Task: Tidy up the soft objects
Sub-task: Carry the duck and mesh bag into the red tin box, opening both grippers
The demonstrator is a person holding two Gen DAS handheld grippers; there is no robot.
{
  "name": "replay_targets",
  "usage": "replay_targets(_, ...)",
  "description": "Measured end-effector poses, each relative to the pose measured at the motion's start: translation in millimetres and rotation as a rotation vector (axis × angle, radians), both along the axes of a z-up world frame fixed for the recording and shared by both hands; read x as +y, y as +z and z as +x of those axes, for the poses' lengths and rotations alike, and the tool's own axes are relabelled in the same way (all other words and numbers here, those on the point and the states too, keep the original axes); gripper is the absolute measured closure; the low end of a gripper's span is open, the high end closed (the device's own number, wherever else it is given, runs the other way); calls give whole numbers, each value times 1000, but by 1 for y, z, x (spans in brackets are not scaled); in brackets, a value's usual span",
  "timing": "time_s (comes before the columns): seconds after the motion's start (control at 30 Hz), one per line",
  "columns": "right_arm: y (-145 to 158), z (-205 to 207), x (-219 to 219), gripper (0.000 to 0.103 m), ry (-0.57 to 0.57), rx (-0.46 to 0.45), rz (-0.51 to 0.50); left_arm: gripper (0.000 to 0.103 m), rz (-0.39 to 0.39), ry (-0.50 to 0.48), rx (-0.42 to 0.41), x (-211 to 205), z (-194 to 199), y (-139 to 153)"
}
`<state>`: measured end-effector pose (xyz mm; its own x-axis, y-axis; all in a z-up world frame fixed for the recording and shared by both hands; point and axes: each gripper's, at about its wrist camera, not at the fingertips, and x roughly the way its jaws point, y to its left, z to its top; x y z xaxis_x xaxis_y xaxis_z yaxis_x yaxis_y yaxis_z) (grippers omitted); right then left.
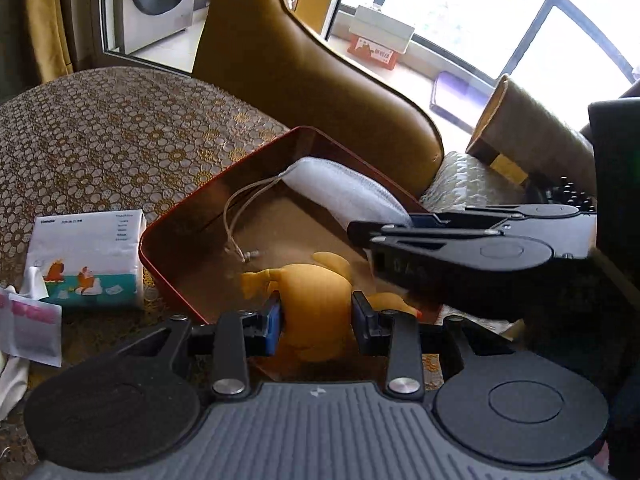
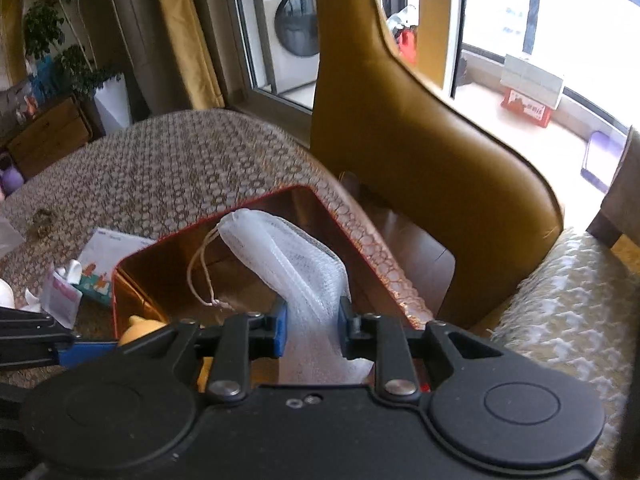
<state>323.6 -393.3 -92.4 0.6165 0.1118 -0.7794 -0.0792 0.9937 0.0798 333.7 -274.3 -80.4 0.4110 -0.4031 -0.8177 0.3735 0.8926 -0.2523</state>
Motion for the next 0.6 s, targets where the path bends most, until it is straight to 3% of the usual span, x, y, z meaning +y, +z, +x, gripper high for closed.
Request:
replay_targets(0.37,-23,14,0,78,-12,68,-18,65,52,-5,31,-11,14,-24)
replay_targets(0.6,-27,18,2,70,-18,78,-23,59,66,-12,9,-15,13,-24)
